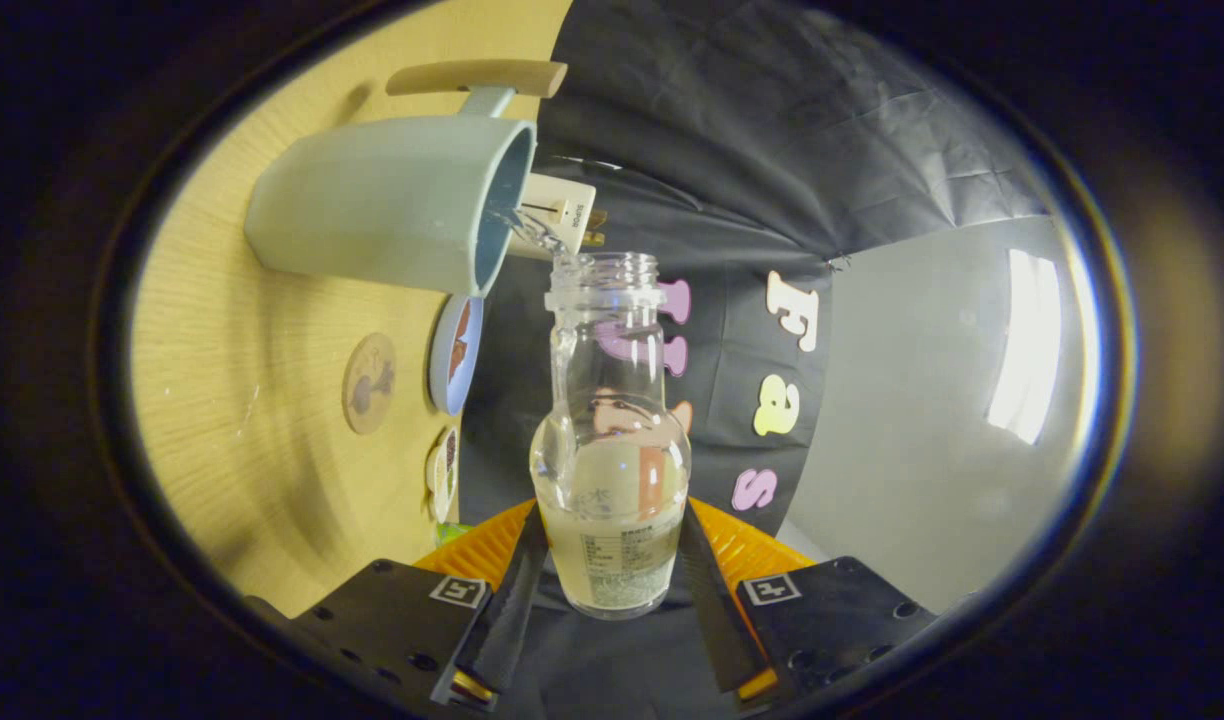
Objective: Take the bottle from table, then pour the juice into the cup, finally place the bottle on the coaster
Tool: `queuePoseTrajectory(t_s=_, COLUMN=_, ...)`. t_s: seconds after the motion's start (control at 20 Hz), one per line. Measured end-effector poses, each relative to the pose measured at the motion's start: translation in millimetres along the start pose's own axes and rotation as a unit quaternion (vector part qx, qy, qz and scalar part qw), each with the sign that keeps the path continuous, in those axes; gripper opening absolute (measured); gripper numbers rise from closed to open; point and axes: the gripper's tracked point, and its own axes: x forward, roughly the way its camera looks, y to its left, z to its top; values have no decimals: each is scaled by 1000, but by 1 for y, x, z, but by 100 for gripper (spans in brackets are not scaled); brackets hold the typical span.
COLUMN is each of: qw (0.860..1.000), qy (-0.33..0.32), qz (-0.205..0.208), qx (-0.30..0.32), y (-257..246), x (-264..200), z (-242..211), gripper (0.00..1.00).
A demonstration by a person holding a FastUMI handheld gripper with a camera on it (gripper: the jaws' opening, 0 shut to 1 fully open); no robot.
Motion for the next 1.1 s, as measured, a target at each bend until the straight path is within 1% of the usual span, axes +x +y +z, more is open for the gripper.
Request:
queuePoseTrajectory(t_s=0.1, qw=1000, qy=-1, qz=1, qx=5, y=1, x=0, z=1, gripper=77)
queuePoseTrajectory(t_s=0.7, qw=999, qy=-12, qz=-19, qx=-27, y=-14, x=4, z=2, gripper=77)
queuePoseTrajectory(t_s=1.1, qw=999, qy=-21, qz=-31, qx=-37, y=-25, x=5, z=5, gripper=77)
